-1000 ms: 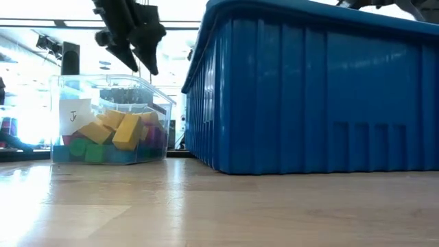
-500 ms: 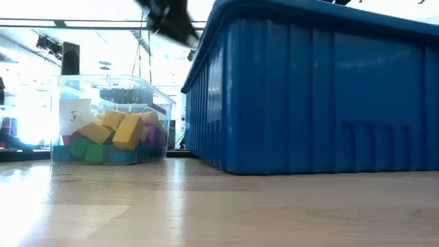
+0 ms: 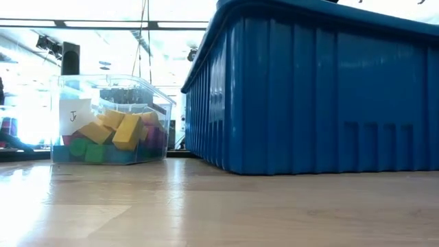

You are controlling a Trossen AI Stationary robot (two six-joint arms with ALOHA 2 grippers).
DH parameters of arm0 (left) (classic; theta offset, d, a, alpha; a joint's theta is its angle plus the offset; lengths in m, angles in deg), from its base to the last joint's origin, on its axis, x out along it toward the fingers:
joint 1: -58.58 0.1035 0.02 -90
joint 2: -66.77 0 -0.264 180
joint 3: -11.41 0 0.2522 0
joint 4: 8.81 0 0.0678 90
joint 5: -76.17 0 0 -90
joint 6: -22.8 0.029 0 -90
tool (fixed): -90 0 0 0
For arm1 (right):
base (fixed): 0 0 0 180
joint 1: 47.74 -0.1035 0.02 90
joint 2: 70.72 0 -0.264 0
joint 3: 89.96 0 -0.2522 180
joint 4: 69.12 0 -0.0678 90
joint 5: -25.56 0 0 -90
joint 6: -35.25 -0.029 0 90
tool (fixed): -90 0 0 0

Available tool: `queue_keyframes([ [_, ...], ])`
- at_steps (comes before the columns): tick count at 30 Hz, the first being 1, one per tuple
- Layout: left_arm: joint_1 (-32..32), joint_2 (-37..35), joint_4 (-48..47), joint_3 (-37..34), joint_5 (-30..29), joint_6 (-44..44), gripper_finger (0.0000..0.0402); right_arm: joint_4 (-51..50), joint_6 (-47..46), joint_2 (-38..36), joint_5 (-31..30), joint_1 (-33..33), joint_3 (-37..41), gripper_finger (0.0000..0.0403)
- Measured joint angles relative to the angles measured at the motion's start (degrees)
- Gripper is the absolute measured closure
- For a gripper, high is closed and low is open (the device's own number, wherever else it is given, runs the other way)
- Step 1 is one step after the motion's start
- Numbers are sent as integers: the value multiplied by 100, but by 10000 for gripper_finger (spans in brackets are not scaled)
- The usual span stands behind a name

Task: Sort blocks
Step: Put the yellow block into the transparent bin

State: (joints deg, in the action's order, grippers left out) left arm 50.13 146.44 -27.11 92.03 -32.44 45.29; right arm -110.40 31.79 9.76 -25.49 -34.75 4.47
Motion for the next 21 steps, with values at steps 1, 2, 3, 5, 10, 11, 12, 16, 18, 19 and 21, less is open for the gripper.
queue_keyframes([
  [1, -48, 62, 198, 9, 64, 193, 10, 67, -49, 0, 126, -3, 0, 284],
  [2, -125, 123, 275, 13, 74, 356, 10, 108, -111, 0, 219, -16, 0, 284],
  [3, -172, 220, 362, 11, 70, 538, 10, 154, -152, 0, 281, -24, 0, 284],
  [5, -258, 349, 622, 12, 38, 928, 10, 210, -161, 0, 293, -50, 0, 284],
  [10, -294, 582, 921, 11, -150, 1276, 11, 232, -249, 0, 401, -126, 0, 284],
  [11, -293, 614, 932, 11, -151, 1271, 11, 211, -252, 0, 398, -155, 0, 284],
  [12, -288, 660, 943, 11, -165, 1269, 14, 228, -252, 0, 385, -177, 0, 284],
  [16, -294, 753, 1173, 11, -156, 1288, 53, 386, -285, 0, 368, -237, 0, 283],
  [18, -294, 764, 1226, 15, -144, 1287, 91, 413, -305, 0, 374, -246, 0, 283],
  [19, -292, 771, 1224, 15, -144, 1288, 114, 421, -326, 0, 381, -244, 0, 283],
  [21, -292, 779, 1255, 15, -142, 1288, 164, 424, -381, 0, 399, -244, 0, 283],
])
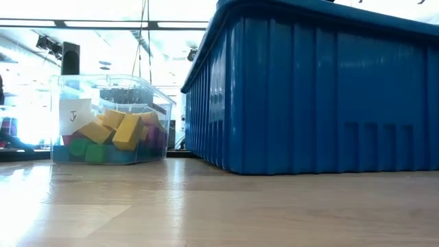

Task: Sort blocks
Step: Put the yellow block into the transparent bin

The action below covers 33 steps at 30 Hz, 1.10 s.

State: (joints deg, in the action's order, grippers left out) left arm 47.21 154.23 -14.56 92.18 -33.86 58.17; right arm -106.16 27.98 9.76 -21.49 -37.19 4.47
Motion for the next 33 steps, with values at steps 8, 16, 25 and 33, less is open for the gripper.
queue_keyframes([
  [8, 2, -4, -19, -4, -7, 64, 336, 29, -255, 2, -9, -4, 2, 266],
  [16, -76, -74, -85, -4, -750, -239, 336, 144, -203, -60, -419, 131, 2, 216],
  [25, -79, -967, -2028, -4, -1574, -3095, 336, 171, 8, -343, -1503, 694, 0, 188],
  [33, 121, -1659, -5544, 0, -2101, -5946, 336, 487, 664, 26, -3740, 1231, -2, 185],
])
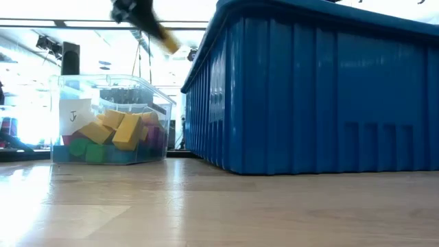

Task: Sort blocks
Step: Put the yellow block into the transparent bin

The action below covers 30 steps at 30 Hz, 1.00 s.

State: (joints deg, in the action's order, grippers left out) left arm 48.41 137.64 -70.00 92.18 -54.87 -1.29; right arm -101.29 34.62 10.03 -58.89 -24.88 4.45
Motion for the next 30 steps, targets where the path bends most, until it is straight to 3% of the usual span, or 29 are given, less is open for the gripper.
queue_keyframes([
  [5, 246, -75, -1928, -4, -259, -1869, 336, 375, 188, 400, -633, 369, 0, 193],
  [8, 342, -70, -2319, -106, -403, -2372, 332, 517, 182, 668, -660, 577, 0, 196],
  [12, 514, -64, -2270, -293, -455, -2625, 250, 572, 124, 1168, -809, 770, 0, 184],
  [16, 535, -64, -2278, -361, -588, -2722, 156, 685, -116, 1680, -1185, 908, 0, 149],
  [19, 535, -64, -2270, -361, -631, -2723, 108, 902, -123, 2029, -1245, 1015, 0, 125],
  [23, 535, -64, -2272, -361, -718, -2722, 76, 1100, -279, 2477, -1205, 1105, 0, 111],
  [30, 535, -62, -2270, -361, -714, -2720, 72, 1509, -323, 3075, -1138, 1178, 0, 127],
])
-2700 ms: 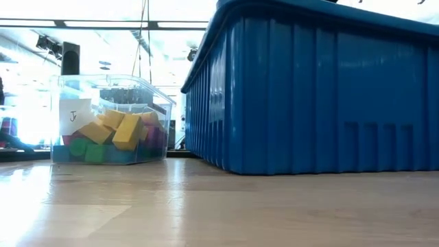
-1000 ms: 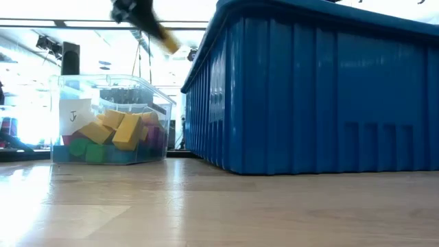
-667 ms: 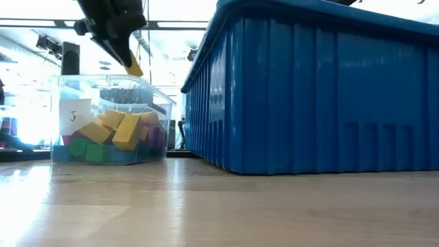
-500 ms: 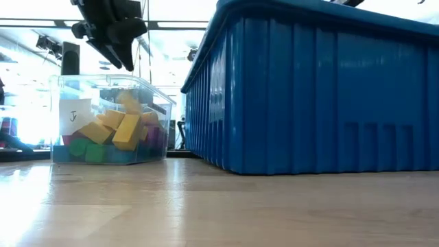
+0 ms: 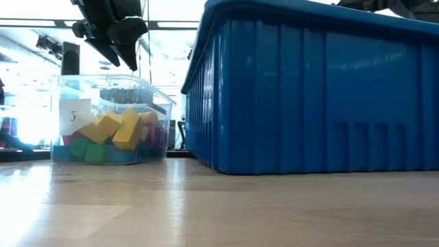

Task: Sort blocks
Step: Put the yellow block into the transparent bin

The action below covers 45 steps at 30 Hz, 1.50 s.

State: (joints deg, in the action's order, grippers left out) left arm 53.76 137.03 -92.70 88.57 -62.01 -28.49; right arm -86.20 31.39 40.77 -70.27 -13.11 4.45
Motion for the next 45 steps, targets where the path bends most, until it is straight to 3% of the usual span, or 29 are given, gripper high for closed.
queue_keyframes([
  [16, 0, 2, 44, 0, 9, 0, 72, 438, 97, 635, 267, 188, -7, 164],
  [19, 0, 2, 55, 0, 13, 0, 72, 434, 112, 641, 300, 211, -7, 195],
  [23, 0, 2, 173, 0, 24, 0, 72, 430, 248, 641, 311, 246, -7, 272],
  [27, 0, 2, 420, 0, 92, 73, 74, 327, 287, 586, 449, 289, -8, 277],
  [34, -171, 7, 1510, 299, 109, 1721, 86, -407, 447, -309, 1329, 265, 6, 277],
  [39, -302, 7, 2962, 607, 311, 3895, 87, -1163, 541, -1340, 2740, 48, 7, 277],
  [45, -384, 128, 4769, 608, 1414, 6757, 87, -1450, 197, -2456, 4593, -432, 4, 277],
])
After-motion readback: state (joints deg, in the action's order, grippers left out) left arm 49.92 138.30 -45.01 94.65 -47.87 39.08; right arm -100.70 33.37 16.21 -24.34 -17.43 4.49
